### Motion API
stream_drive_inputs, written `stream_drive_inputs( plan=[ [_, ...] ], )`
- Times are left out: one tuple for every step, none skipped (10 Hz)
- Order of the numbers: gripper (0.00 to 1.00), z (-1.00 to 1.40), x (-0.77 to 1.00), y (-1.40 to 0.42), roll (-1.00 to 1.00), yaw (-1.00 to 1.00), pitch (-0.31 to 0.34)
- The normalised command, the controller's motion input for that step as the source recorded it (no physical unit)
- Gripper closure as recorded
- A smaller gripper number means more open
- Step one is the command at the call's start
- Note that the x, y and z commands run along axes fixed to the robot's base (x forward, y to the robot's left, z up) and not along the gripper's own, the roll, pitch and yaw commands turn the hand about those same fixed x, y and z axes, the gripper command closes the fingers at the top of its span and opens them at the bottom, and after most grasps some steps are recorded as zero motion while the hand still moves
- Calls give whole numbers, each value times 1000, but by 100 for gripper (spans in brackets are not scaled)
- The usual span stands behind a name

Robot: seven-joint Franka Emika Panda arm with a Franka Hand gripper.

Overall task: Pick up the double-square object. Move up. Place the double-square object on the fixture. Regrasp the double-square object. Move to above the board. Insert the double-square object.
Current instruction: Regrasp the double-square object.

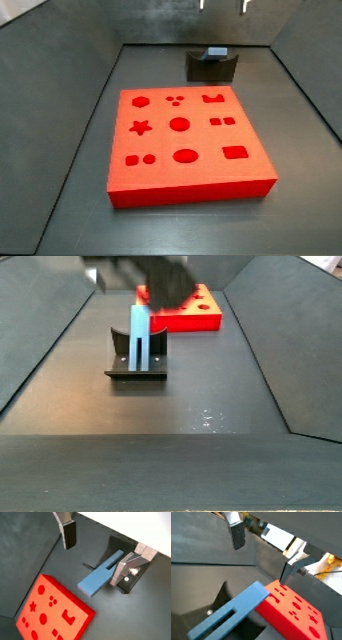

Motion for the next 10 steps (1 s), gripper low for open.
stream_drive_inputs(
  plan=[
    [0,747,-64,-1000,1000,28,27],
    [0,661,-67,-1000,1000,28,24],
    [0,584,-71,-998,1000,28,23],
    [0,220,-53,-681,1000,28,17],
    [0,69,-38,-483,1000,29,13],
    [0,29,-31,-281,1000,29,10],
    [0,47,-39,-35,1000,30,6],
    [0,31,-30,4,1000,31,1],
    [0,6,-16,-14,1000,32,-3],
    [0,13,-10,-24,1000,34,-6]
  ],
)
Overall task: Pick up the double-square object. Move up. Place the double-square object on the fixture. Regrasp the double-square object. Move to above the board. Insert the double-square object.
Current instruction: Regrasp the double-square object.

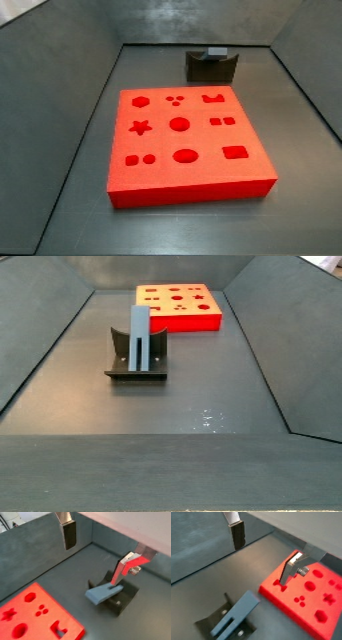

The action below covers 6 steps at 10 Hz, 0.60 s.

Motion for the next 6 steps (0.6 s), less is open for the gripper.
stream_drive_inputs(
  plan=[
    [0,15,-4,-19,1000,34,-8],
    [0,13,-4,-20,1000,36,-7],
    [0,11,-3,-16,1000,37,-1],
    [0,7,6,-20,1000,38,3],
    [0,-2,17,-25,1000,39,9],
    [0,-2,32,-24,1000,42,19]
  ],
)
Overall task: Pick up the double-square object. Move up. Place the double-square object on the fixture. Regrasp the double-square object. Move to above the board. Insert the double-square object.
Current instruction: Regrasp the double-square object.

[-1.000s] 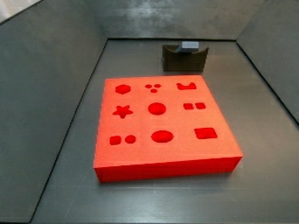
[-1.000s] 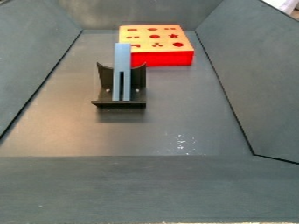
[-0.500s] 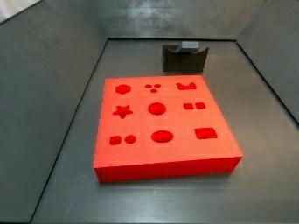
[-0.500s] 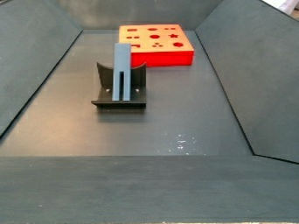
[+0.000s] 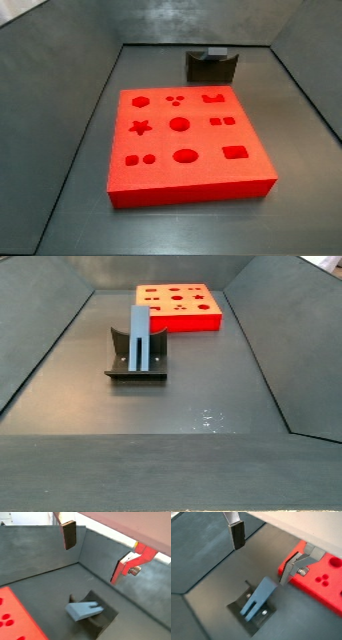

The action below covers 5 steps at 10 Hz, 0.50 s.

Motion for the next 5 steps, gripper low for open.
stream_drive_inputs(
  plan=[
    [0,-2,47,-29,1000,47,34],
    [0,-4,54,-29,1000,49,44],
    [0,1,69,-34,1000,58,65],
    [0,0,80,-39,1000,66,85],
    [0,-6,91,-41,1000,87,120]
  ],
)
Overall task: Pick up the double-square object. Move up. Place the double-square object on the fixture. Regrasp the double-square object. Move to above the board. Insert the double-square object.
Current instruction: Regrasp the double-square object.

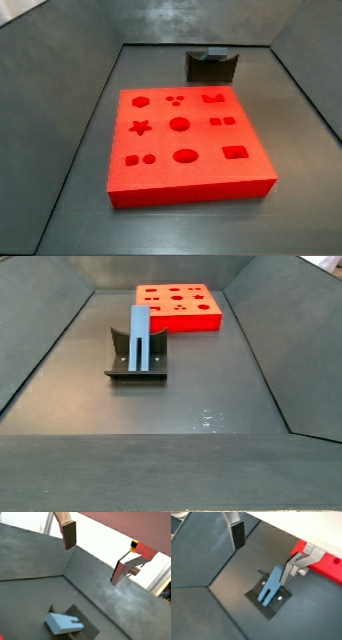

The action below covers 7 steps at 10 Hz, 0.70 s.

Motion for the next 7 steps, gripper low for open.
stream_drive_inputs(
  plan=[
    [0,-6,94,-45,1000,100,139],
    [0,-5,97,-48,861,144,164],
    [0,-8,96,-49,734,156,162],
    [0,-8,100,-53,480,177,141],
    [0,0,92,-39,280,195,111],
    [0,0,83,-38,196,203,76],
    [0,0,76,-37,169,204,57]
  ],
)
